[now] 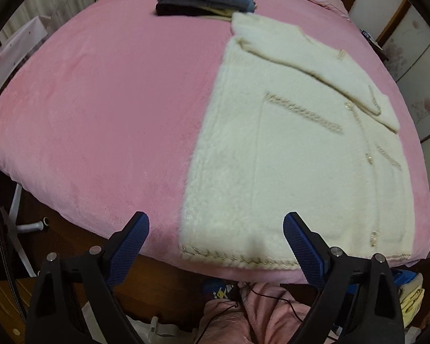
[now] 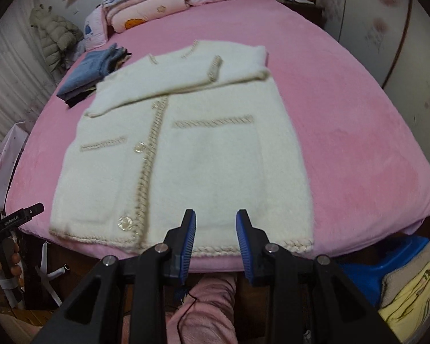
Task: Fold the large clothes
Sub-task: 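Move both grippers toward the cardigan's hem, then grasp the hem with both grippers and fold it toward the collar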
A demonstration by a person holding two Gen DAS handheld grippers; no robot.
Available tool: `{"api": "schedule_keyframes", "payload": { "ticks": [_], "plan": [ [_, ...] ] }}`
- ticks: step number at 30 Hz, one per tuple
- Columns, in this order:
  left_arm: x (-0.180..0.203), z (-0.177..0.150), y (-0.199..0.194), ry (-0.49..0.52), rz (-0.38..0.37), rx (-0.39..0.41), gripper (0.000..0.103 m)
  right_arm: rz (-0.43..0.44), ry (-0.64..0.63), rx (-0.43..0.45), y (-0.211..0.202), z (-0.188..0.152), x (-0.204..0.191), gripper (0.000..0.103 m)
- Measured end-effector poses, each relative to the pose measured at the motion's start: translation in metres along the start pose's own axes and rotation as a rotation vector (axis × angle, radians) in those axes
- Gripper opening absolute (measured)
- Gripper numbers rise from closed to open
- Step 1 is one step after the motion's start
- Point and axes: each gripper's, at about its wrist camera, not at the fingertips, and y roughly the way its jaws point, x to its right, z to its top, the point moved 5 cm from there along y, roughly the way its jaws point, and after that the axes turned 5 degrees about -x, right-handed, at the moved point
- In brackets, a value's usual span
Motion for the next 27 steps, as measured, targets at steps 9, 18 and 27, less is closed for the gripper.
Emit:
{"api": "schedule_keyframes", "payload": {
  "ticks": [9,18,27],
  "plan": [
    [-0.033,-0.010,0.061,-0.069,0.057,-0.114,0.094,-0.050,0.140,-0.101,0.037,-0.017,0.085,0.029],
    [-0.041,-0.026,0.078,-0.105,0.047,-0.156,0.094,-0.006,0.194,-0.176,0.073,-0.025,0.114,0.029],
    [-0.050,-0.028,0.093,-0.158,0.028,-0.189,0.103,0.091,0.328,-0.227,0.111,-0.023,0.129,0.035]
  ]
}}
